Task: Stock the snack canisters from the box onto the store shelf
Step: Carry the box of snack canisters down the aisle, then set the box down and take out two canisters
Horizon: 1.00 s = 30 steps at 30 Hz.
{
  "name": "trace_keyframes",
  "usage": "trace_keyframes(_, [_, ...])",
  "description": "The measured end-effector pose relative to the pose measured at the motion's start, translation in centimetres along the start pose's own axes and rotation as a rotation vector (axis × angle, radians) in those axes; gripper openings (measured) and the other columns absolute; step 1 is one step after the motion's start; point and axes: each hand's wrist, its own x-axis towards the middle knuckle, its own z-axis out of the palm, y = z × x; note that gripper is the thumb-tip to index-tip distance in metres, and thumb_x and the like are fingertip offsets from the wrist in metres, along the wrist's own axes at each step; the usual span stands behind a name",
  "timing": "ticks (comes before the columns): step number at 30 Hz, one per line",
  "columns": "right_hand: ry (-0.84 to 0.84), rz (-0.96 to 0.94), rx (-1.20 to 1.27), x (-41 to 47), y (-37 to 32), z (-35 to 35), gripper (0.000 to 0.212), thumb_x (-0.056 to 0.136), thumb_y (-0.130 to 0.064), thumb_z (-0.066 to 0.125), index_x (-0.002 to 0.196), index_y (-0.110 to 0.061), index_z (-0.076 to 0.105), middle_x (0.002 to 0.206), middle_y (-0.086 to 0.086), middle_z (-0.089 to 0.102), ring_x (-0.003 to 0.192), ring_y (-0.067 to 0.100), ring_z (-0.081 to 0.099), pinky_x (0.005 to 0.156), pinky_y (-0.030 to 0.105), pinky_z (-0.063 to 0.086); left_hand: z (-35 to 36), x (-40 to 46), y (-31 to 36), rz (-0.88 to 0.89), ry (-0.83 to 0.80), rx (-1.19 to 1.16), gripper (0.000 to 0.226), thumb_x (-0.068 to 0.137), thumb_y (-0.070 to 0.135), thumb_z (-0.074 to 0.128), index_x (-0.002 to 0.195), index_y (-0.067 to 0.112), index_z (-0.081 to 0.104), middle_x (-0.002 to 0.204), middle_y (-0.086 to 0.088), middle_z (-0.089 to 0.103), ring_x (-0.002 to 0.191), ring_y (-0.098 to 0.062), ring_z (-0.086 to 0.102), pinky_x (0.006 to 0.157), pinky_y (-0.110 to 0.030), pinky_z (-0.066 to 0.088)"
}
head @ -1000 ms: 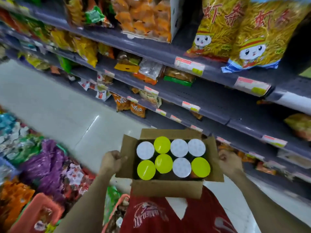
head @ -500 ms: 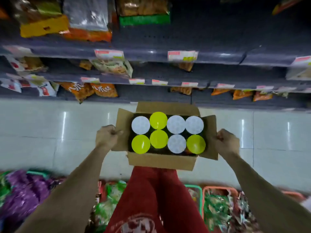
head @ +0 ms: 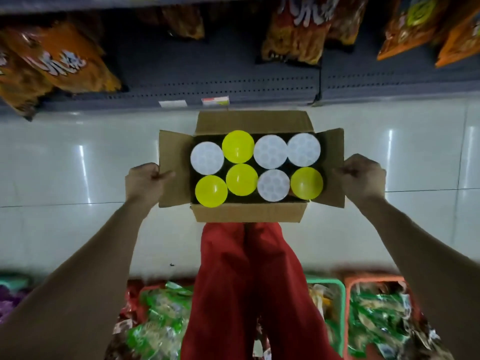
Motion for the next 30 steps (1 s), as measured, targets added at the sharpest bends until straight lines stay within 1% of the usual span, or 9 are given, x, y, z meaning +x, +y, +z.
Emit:
trace_keyframes(6, [-0.028,0.052,0.116,2.0,2.2,2.7,0.008,0.075,-0.010,0.067,0.079,-0.003,0.066,0.075,0.009,0.062,0.074,0.026,0.054,0.070,0.035,0.045,2.1,3.3,-2.1,0.004,-0.002,-0.032,0.044,0.074,0.027,0.076,0.068,-0.007,0.050,0.062,-0.014,0.047,0.060,-0.021,0.040,0.058,-0.030,0.033])
trace_keyframes(9, [-0.040,0.104,0.174,2.7,3.1,4.1,0.006,0.075,-0.013,0.069,0.079,-0.009,0.068,0.074,0.007,0.063,0.073,0.023,0.055,0.068,0.029,0.043,3.0,4.6,-2.8,-0.006,-0.021,-0.072,0.042,0.074,0.028,0.075,0.072,-0.008,0.053,0.070,-0.018,0.053,0.065,-0.023,0.045,0.062,-0.034,0.036])
trace_keyframes(12, [-0.021,0.179,0.212,3.4,4.6,4.9,0.007,0.075,-0.012,0.067,0.081,-0.015,0.070,0.076,0.004,0.065,0.074,0.023,0.058,0.067,0.028,0.045,3.4,5.3,-3.9,-0.036,-0.038,-0.170,0.031,0.075,0.025,0.075,0.069,-0.001,0.059,0.071,-0.010,0.061,0.069,-0.022,0.053,0.066,-0.034,0.042])
trace_keyframes(15, [-0.109,0.264,0.258,4.0,6.4,5.2,0.007,0.075,-0.013,0.069,0.079,-0.019,0.070,0.081,0.008,0.067,0.080,0.028,0.062,0.078,0.041,0.053,3.3,5.6,-5.2,-0.080,-0.109,-0.287,0.011,0.076,0.022,0.075,0.074,0.013,0.070,0.086,-0.007,0.072,0.083,-0.023,0.065,0.079,-0.035,0.052])
trace_keyframes(17, [-0.151,0.298,0.234,3.9,7.2,5.5,0.007,0.075,-0.018,0.071,0.081,-0.015,0.071,0.083,0.010,0.067,0.080,0.030,0.062,0.078,0.042,0.052,3.7,5.4,-6.2,-0.097,-0.123,-0.277,0.006,0.077,0.022,0.074,0.075,0.017,0.071,0.087,-0.005,0.072,0.086,-0.023,0.066,0.078,-0.034,0.053])
trace_keyframes(21, [-0.152,0.346,0.067,3.7,7.3,7.1,0.030,0.082,-0.023,0.061,0.109,-0.012,0.067,0.105,0.017,0.068,0.098,0.039,0.060,0.084,0.040,0.050,5.7,4.6,-7.4,-0.162,-0.068,-0.066,0.034,0.084,0.029,0.063,0.113,0.011,0.064,0.113,-0.013,0.067,0.102,-0.031,0.061,0.088,-0.043,0.051])
trace_keyframes(25, [-0.173,0.331,-0.230,2.8,6.5,8.3,0.044,0.084,-0.011,0.050,0.126,0.000,0.042,0.129,0.025,0.048,0.117,0.044,0.045,0.088,0.044,0.041,6.9,3.4,-7.5,-0.151,-0.100,0.178,0.063,0.086,0.030,0.057,0.141,0.008,0.033,0.140,-0.018,0.046,0.125,-0.039,0.045,0.098,-0.048,0.040])
trace_keyframes(27, [-0.108,0.301,-0.216,1.7,6.0,8.6,0.056,0.083,-0.013,0.052,0.135,-0.002,0.032,0.140,0.023,0.037,0.125,0.043,0.037,0.096,0.049,0.037,6.9,2.7,-7.2,-0.149,-0.057,0.222,0.074,0.085,0.027,0.057,0.146,0.009,0.019,0.148,-0.019,0.033,0.131,-0.040,0.036,0.100,-0.054,0.036])
trace_keyframes(30, [-0.070,0.093,-0.179,-1.0,4.9,8.6,0.061,0.082,-0.012,0.056,0.137,-0.007,0.031,0.142,0.019,0.034,0.127,0.041,0.035,0.094,0.050,0.039,6.7,0.7,-6.5,-0.067,0.032,0.138,0.071,0.083,0.019,0.058,0.144,0.013,0.023,0.147,-0.017,0.032,0.129,-0.040,0.039,0.095,-0.056,0.040])
